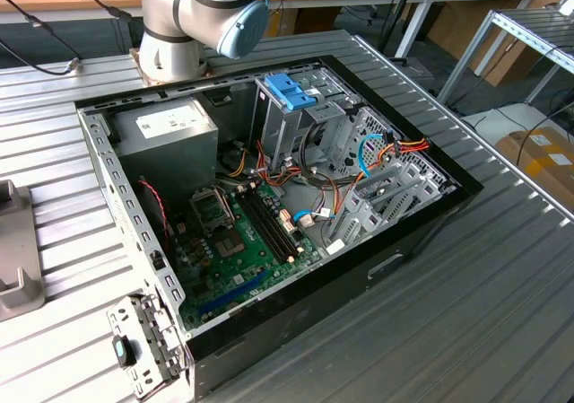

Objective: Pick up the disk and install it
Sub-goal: 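Pick up the disk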

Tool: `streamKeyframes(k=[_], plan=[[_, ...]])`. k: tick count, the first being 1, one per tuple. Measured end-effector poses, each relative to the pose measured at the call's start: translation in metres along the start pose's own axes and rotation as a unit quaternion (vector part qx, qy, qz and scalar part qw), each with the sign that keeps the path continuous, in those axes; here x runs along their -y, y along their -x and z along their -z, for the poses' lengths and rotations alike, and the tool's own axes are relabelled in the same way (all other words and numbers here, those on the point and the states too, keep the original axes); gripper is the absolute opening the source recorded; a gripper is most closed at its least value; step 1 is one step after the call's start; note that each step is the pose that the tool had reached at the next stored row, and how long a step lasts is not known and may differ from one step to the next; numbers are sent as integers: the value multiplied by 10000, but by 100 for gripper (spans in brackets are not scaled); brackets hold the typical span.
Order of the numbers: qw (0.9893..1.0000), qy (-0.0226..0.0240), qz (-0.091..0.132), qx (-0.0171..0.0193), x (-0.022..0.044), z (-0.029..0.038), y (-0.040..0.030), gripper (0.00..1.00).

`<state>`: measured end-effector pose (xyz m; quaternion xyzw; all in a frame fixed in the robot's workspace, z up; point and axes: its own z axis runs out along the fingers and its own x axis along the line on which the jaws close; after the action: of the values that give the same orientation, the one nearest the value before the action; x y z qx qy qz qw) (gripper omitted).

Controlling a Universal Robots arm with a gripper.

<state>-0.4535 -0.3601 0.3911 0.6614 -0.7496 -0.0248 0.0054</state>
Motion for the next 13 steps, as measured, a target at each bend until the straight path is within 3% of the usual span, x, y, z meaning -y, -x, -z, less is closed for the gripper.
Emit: streamKeyframes(k=[3, 5, 6, 10, 13], plan=[[10000, 1, 0, 3, 0, 0, 0, 11], [10000, 1, 0, 6, 0, 0, 0, 23], [10000, 1, 0, 6, 0, 0, 0, 23], [10000, 2, 1, 10, 0, 0, 0, 47], [10000, 2, 0, 13, 0, 0, 0, 54]])
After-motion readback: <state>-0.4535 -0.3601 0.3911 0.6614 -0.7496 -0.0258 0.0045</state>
